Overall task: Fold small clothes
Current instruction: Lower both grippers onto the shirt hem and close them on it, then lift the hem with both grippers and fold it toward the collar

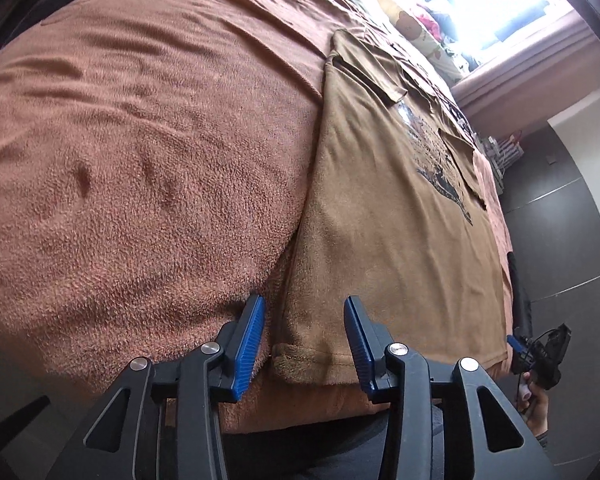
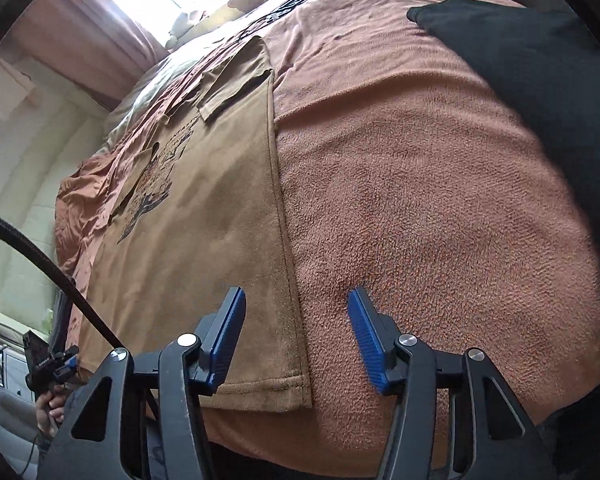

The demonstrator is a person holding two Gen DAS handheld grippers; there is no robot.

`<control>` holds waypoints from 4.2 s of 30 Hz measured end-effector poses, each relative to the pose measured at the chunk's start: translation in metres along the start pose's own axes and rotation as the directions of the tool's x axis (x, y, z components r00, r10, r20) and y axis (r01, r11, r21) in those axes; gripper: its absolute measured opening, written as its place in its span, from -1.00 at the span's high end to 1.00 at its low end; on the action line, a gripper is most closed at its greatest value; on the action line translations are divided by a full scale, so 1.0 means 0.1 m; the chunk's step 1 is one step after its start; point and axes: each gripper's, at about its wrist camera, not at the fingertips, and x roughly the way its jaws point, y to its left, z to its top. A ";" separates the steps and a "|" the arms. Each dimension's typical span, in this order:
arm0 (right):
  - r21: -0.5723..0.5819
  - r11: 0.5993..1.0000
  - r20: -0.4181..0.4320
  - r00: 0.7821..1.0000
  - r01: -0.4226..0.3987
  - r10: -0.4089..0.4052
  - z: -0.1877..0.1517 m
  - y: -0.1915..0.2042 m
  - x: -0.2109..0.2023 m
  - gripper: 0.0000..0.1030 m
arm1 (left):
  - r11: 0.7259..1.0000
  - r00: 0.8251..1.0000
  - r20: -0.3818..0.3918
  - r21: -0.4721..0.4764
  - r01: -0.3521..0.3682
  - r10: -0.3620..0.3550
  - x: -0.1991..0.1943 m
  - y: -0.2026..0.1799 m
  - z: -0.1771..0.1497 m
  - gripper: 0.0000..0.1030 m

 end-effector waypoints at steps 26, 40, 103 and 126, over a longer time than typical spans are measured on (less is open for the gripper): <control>0.206 0.932 0.036 0.954 -0.297 0.296 -0.28 -0.43 0.13 0.14 | 0.941 0.968 0.023 -0.231 0.247 -0.249 -0.07 0.22 -0.17 0.16; 0.220 0.960 0.079 0.984 -0.173 0.159 -0.29 -0.04 0.15 1.00 | 0.974 0.996 0.035 -0.209 0.091 -0.086 0.08 0.03 -0.03 0.88; -0.016 0.908 0.289 0.867 -0.419 0.406 -1.55 0.54 -1.76 1.00 | 0.825 0.721 0.447 0.074 0.560 -0.530 -2.96 0.08 -0.92 0.91; 0.007 0.944 0.268 0.910 -0.331 0.317 -0.10 0.97 -0.86 1.00 | 0.879 0.812 0.379 0.008 0.476 -0.444 -1.97 -0.18 0.54 0.91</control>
